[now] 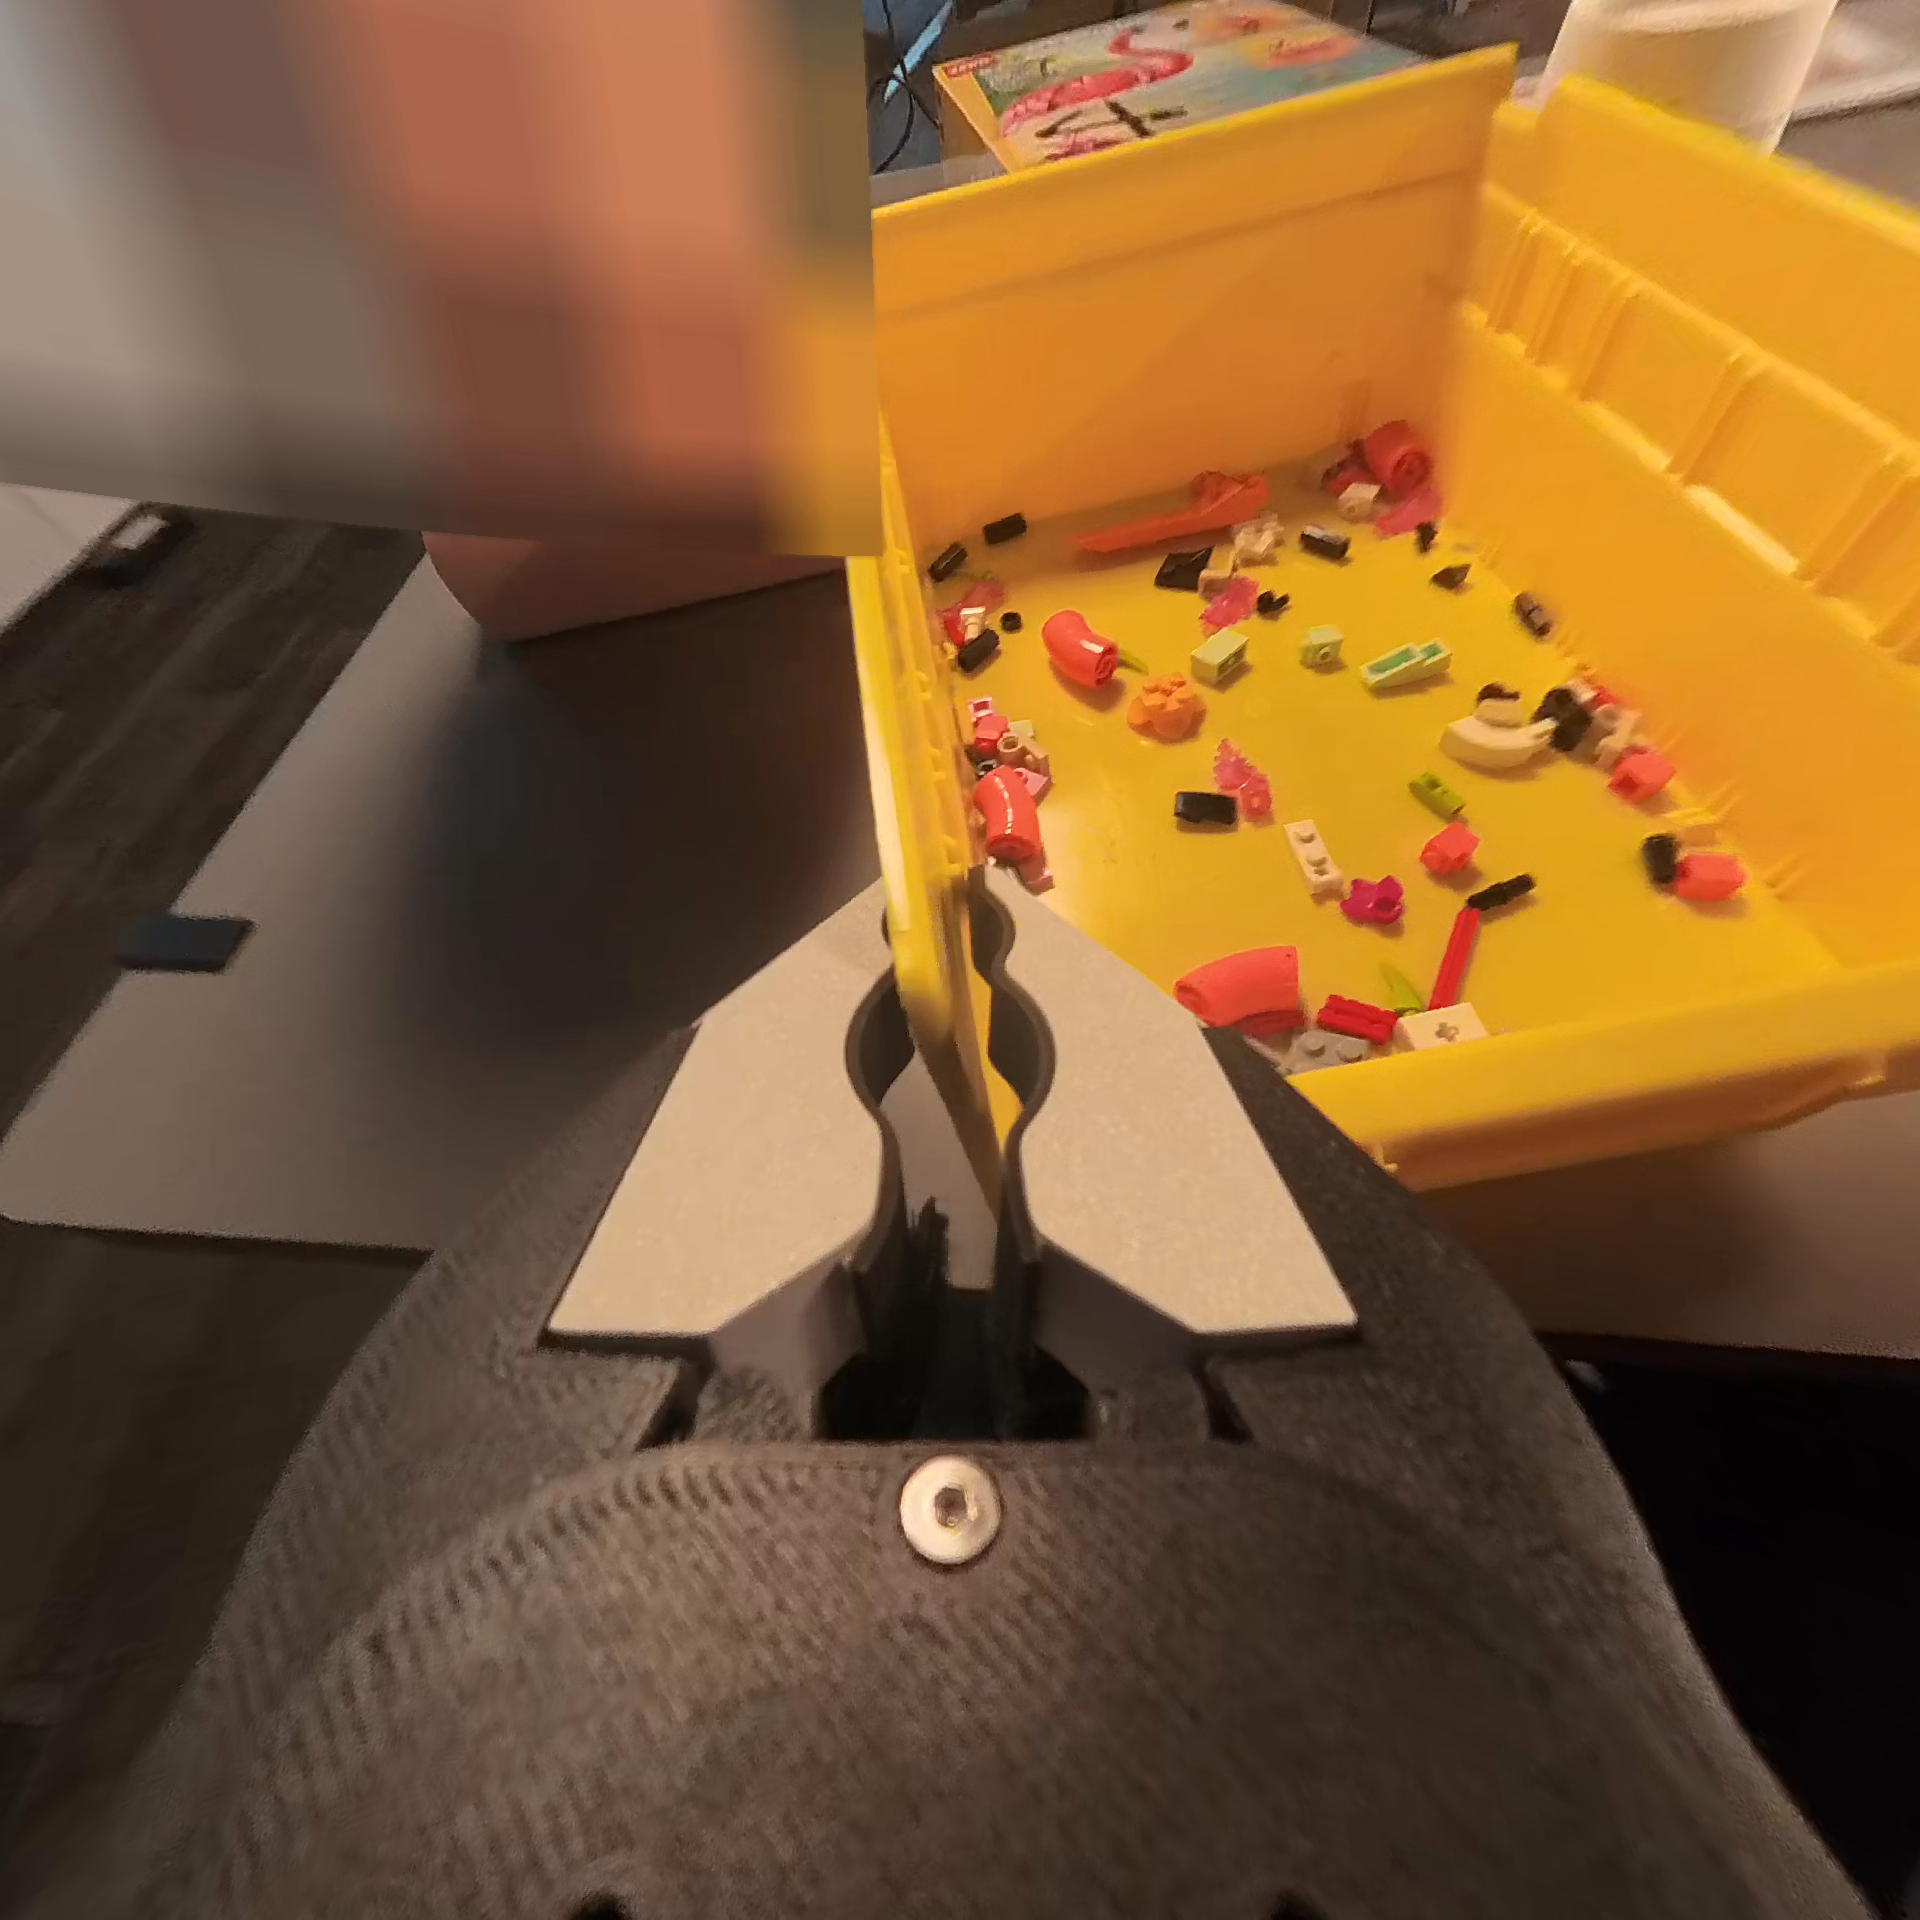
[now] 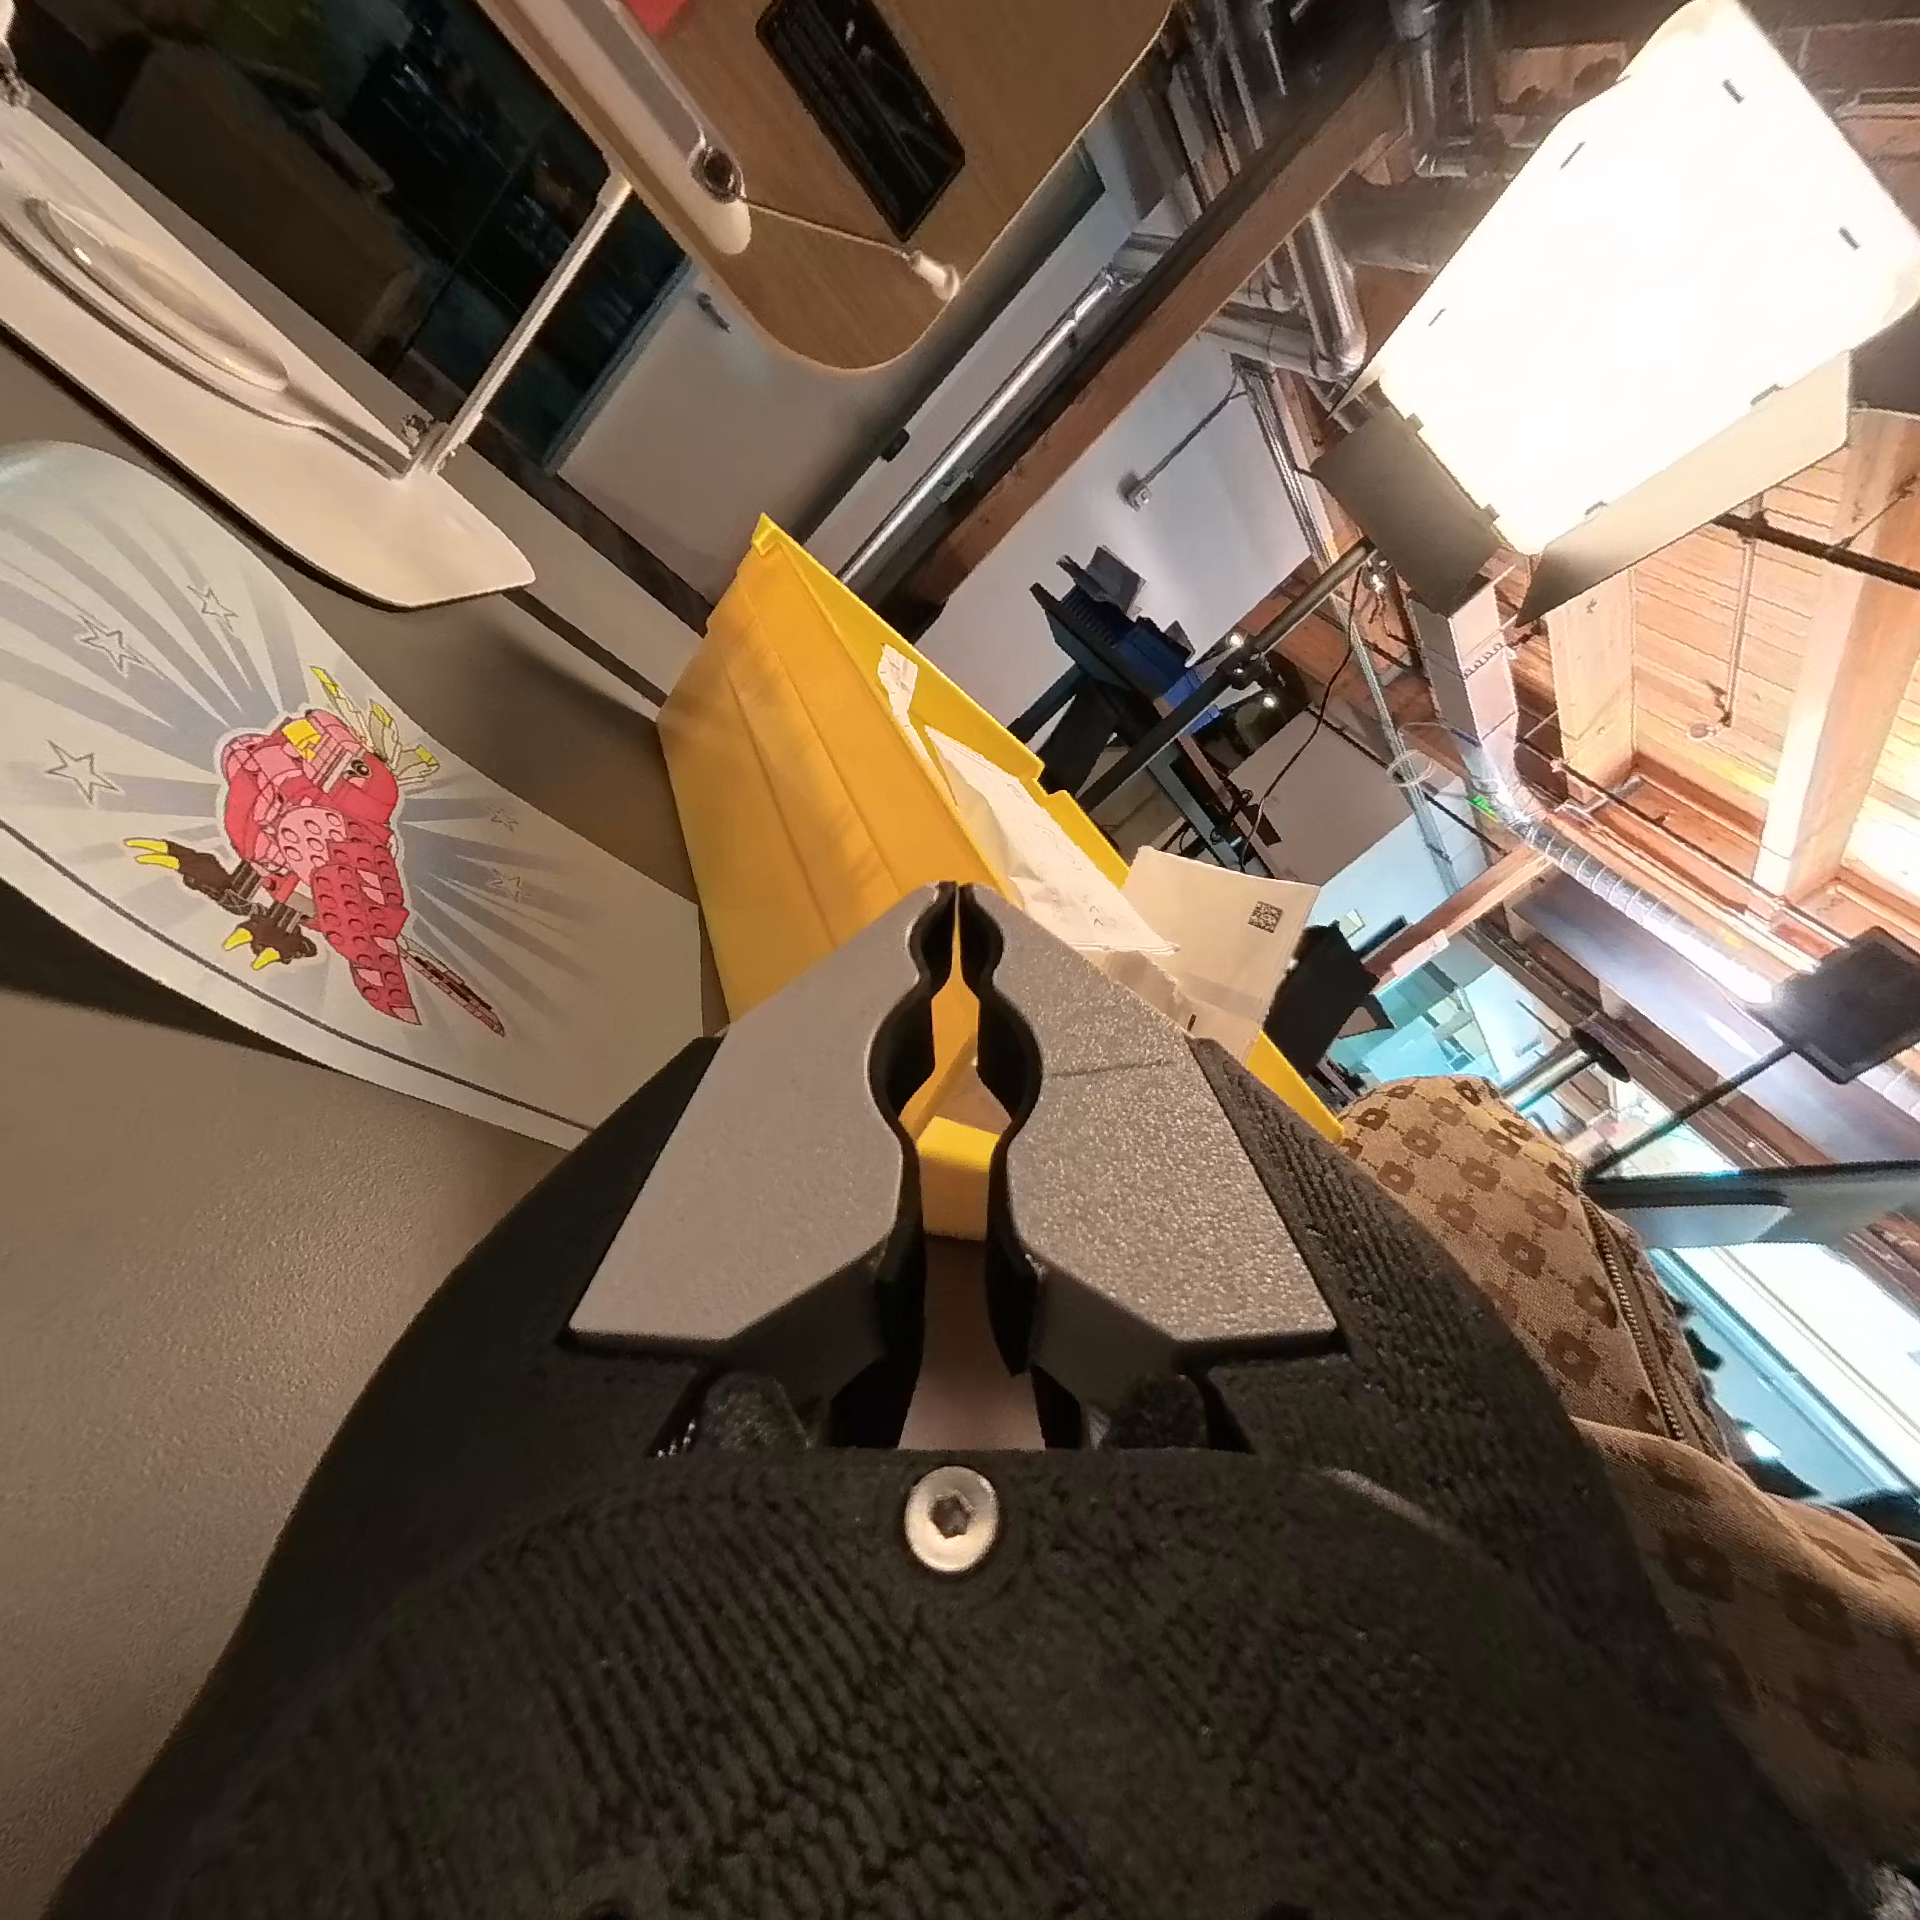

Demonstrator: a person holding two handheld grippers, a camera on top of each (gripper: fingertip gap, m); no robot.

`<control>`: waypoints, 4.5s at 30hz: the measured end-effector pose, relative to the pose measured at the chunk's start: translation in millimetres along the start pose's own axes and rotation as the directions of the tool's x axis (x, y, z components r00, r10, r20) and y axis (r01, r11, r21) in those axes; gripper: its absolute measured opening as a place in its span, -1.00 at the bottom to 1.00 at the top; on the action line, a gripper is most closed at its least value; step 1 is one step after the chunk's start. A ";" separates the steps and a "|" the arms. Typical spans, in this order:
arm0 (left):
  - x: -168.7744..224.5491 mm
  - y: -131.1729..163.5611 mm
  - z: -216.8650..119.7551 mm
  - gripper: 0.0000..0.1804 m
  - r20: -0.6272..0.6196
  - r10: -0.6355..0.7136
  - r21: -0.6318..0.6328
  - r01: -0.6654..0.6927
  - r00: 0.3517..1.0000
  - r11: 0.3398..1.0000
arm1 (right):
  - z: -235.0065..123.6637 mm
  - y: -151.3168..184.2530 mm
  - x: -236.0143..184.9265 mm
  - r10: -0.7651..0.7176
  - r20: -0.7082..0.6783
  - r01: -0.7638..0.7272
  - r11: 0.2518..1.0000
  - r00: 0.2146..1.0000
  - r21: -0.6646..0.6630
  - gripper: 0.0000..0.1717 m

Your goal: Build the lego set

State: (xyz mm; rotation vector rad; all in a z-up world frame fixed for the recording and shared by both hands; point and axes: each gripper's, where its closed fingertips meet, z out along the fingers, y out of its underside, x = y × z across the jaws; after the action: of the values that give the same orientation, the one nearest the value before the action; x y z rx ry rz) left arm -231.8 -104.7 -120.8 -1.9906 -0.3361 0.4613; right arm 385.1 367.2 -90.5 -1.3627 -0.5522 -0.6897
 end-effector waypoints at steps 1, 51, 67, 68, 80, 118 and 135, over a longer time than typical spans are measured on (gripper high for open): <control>-0.5 -0.3 1.2 -0.92 0.006 0.021 -0.007 -0.021 1.000 1.000 | -0.5 -0.8 0.6 0.009 0.000 -0.009 1.000 1.000 0.006 -1.00; 217.5 -180.3 183.4 0.41 -0.617 0.404 -0.107 -0.581 0.675 0.807 | -0.5 -58.0 -18.1 0.283 0.264 -0.356 0.888 0.922 0.290 -1.00; 206.9 -210.4 208.2 -0.12 -0.695 0.279 -0.276 -0.604 0.662 0.748 | 1.7 -50.9 -7.3 0.358 0.262 -0.424 0.864 0.896 0.270 -1.00; 205.9 -230.3 204.7 -0.12 -0.696 0.229 -0.259 -0.534 0.681 0.805 | 1.8 -50.9 -7.7 0.357 0.262 -0.423 0.865 0.897 0.270 -1.00; 203.2 -195.5 237.2 -0.12 -0.629 0.161 -0.462 -0.533 0.760 0.709 | 3.8 -51.9 -11.8 0.344 0.270 -0.413 0.870 0.900 0.268 -1.00; 412.4 -96.9 -8.8 -0.25 -0.908 0.259 0.124 -0.382 0.328 0.916 | -47.4 -106.4 -30.0 0.295 0.725 -0.666 0.686 0.622 0.292 -0.71; 470.6 -26.2 29.3 -0.56 -0.905 0.331 0.115 -0.595 0.268 0.796 | -94.5 -146.5 -37.5 0.169 0.773 -0.704 0.563 0.611 0.433 -0.71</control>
State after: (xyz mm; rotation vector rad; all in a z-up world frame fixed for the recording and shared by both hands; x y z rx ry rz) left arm 171.5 130.6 -191.3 -2.2551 0.9992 -0.4039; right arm 249.7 268.3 -29.8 -0.8728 -0.8513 0.5213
